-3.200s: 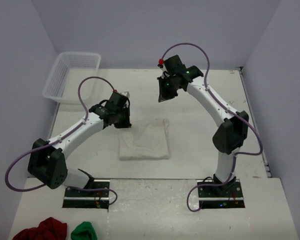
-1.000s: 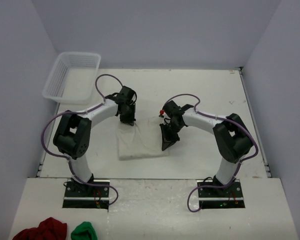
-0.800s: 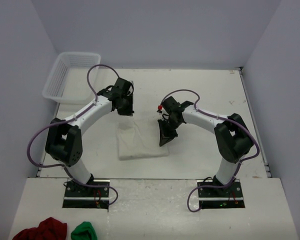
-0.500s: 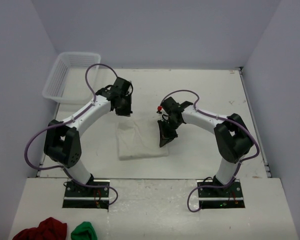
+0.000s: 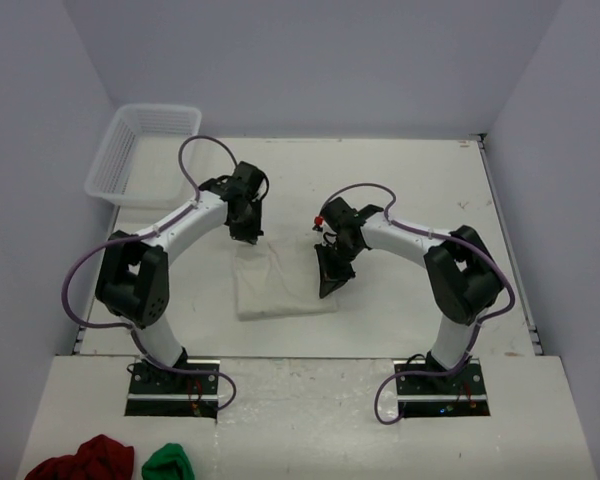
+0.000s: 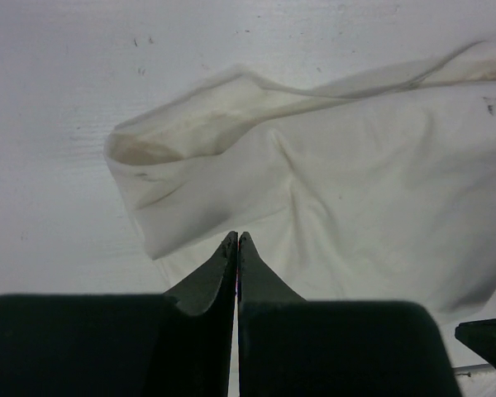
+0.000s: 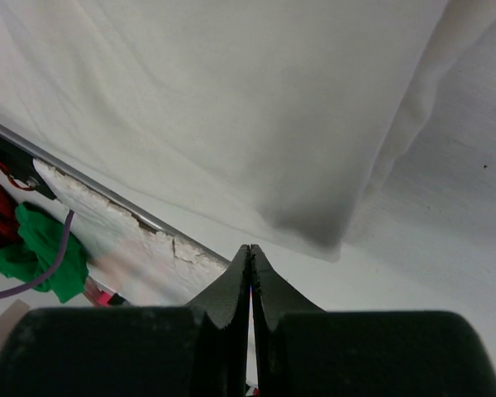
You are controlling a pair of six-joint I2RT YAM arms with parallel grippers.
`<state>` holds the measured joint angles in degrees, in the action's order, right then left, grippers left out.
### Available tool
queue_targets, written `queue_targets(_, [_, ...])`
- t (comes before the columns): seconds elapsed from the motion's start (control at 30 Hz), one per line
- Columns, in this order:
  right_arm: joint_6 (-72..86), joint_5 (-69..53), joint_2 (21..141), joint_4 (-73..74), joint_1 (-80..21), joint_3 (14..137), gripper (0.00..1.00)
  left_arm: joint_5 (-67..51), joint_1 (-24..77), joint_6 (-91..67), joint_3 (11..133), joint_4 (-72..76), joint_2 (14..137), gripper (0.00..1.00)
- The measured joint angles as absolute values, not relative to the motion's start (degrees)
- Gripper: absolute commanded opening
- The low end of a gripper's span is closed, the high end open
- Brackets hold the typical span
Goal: Fold and stack the t-shirts
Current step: Smooth out wrinkles on the folded tshirt
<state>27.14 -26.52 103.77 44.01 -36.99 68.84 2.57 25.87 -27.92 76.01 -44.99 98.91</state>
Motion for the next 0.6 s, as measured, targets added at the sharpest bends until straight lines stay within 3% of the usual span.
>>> queue_targets(0.6, [27.2,-26.1,107.6,44.4,-37.2,67.7,0.0,5.6,23.8,-27.9,73.1,-45.5,103.2,0.0])
